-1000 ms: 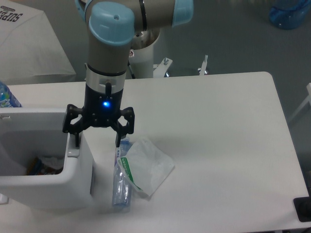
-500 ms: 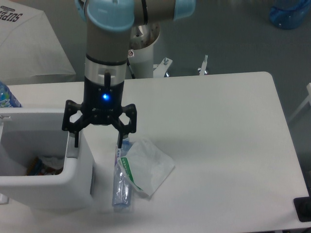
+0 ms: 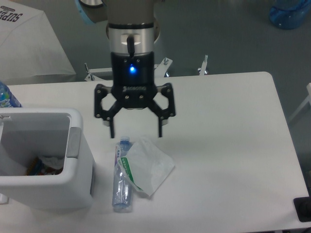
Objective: Open the trash can
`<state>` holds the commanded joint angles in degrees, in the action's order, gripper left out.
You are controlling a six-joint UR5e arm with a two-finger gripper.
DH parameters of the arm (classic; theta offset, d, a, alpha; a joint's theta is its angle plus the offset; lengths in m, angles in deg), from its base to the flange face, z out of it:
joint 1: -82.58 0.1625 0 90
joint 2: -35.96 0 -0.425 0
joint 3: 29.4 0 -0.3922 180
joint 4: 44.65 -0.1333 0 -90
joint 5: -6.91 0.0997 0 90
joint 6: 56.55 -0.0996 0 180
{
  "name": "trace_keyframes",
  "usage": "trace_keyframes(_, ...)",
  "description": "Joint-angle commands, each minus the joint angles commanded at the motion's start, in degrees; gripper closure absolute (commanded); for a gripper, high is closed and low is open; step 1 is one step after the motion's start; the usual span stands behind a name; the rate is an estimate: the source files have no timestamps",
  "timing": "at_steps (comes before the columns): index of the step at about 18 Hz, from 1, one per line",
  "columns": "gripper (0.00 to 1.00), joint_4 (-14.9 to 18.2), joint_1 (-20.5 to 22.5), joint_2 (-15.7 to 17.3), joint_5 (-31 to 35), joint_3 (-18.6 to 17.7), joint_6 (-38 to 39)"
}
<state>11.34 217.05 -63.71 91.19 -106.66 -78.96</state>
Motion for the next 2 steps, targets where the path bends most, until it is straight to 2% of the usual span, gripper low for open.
trace_keyframes(2, 0.0, 0.2, -0.1, 0.1, 0.1, 0.0, 0.0)
